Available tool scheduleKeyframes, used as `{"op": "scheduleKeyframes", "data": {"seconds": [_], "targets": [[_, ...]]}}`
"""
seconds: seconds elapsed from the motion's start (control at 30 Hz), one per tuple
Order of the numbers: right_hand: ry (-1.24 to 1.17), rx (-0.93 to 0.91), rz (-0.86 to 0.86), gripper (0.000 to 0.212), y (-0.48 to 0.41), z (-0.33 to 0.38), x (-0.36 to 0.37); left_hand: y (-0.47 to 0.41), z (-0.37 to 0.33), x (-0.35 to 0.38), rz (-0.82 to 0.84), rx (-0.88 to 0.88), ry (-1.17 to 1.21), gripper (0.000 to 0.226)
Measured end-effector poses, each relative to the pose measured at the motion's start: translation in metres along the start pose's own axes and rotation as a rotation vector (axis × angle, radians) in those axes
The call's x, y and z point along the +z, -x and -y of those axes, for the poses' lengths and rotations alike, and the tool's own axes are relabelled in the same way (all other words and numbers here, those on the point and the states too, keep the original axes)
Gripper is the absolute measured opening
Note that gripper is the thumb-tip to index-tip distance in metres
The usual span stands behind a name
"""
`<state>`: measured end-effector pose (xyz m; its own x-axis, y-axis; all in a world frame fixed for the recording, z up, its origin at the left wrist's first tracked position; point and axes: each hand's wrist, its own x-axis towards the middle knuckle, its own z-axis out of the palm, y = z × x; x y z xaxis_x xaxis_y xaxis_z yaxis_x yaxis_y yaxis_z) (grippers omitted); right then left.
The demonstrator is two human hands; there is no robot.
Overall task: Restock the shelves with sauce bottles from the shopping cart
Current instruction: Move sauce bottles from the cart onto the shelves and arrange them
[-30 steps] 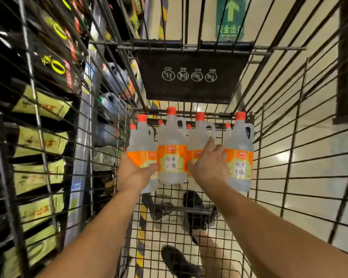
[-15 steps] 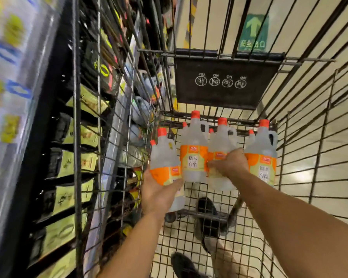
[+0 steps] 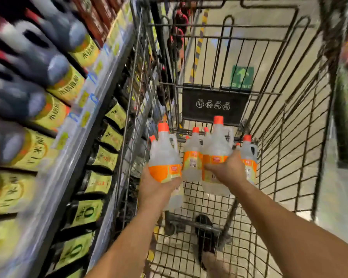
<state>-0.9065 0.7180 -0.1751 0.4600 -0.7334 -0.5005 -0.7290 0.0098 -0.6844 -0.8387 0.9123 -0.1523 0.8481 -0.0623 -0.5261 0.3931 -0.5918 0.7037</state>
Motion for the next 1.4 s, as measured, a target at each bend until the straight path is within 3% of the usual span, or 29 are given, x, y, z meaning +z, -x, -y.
{"op": "scheduleKeyframes", "data": {"seconds": [0.13,0.27,0.57,0.77,1.0,1.4], "targets": [[-0.112,-0.172,0.011,0.082,0.064,0.040,-0.034,0.057,-0.040,-0.044,-0.028,0.150,0.101,0.073],[-0.222,-0.364,-0.025,0.065,0.137,0.080,-0.067,0.125,-0.077,-0.097,-0.041,0.316,0.231,0.078],[-0.198,-0.746,0.016,0.103,0.298,0.171,-0.122,0.256,-0.102,-0.226,-0.203,0.603,0.453,0.089],[-0.271,-0.965,0.139,0.098,0.404,0.210,-0.114,0.320,-0.079,-0.304,-0.335,0.705,0.500,0.086],[-0.251,-1.102,0.412,0.092,0.478,0.241,-0.062,0.355,-0.034,-0.381,-0.575,0.692,0.570,0.091],[-0.099,-1.218,0.786,0.096,0.543,0.266,0.026,0.376,0.039,-0.450,-1.031,0.455,0.580,0.091]]}}
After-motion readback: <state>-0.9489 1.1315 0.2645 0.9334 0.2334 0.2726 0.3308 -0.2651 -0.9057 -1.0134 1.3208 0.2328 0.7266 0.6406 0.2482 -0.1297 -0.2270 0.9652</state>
